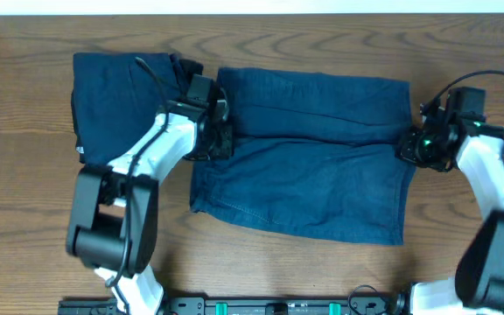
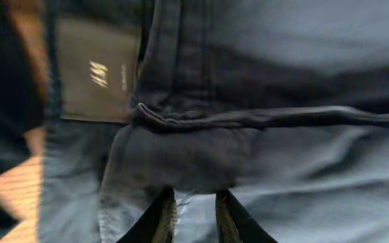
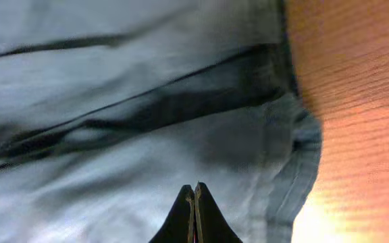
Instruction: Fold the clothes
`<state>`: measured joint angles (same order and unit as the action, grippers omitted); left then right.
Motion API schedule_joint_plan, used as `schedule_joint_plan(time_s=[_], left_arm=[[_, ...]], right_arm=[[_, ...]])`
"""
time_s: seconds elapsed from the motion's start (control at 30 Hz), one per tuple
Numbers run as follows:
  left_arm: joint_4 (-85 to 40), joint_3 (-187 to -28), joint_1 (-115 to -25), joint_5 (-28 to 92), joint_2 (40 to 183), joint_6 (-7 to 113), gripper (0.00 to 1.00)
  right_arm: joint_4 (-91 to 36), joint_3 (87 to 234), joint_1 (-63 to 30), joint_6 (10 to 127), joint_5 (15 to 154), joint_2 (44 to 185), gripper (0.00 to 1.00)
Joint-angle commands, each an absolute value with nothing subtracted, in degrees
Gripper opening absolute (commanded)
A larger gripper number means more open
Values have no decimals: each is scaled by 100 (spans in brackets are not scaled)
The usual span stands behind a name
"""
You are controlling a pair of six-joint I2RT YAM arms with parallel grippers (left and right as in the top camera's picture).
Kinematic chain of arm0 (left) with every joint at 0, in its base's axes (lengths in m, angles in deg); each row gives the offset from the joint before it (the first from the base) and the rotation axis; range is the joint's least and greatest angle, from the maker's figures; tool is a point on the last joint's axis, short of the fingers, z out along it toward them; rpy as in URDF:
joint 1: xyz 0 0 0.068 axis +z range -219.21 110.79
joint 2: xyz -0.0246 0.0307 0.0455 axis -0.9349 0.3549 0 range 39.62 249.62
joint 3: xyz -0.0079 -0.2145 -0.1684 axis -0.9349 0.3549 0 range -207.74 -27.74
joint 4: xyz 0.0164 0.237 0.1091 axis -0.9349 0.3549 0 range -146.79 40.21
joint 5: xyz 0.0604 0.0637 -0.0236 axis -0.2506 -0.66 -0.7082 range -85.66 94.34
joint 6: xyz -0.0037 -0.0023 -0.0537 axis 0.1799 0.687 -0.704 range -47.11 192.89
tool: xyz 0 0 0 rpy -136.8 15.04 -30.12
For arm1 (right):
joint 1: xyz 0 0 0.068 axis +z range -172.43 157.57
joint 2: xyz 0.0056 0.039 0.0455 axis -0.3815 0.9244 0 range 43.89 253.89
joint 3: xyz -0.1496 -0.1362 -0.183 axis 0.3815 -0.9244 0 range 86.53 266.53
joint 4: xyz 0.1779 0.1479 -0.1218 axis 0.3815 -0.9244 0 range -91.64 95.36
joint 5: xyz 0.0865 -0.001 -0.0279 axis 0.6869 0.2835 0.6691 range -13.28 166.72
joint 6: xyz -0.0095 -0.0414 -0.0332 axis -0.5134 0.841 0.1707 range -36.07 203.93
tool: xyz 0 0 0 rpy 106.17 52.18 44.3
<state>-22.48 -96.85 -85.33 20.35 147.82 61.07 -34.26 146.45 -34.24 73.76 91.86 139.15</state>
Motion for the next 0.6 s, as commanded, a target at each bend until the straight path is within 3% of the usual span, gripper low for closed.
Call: schedule_joint_plan(time_s=[0.0, 0.13, 0.37, 0.57], left_arm=[[-2314, -9643, -8505, 2083, 15034, 6123, 22], [-2412, -9643, -8502, 2081, 15285, 6123, 22], [-2305, -9643, -8502, 1700, 15462, 6125, 22], [-2517, -9645, -8579, 2133, 15460, 6120, 22]], right_arm=[[-3275, 14592, -3380, 7413, 8851, 14433, 1], [-2890, 14592, -3404, 7413, 8700, 15126, 1], [-2715, 14592, -3708, 6635, 7085, 15526, 1], [-2475, 14595, -4123, 6597, 7037, 15524, 1]])
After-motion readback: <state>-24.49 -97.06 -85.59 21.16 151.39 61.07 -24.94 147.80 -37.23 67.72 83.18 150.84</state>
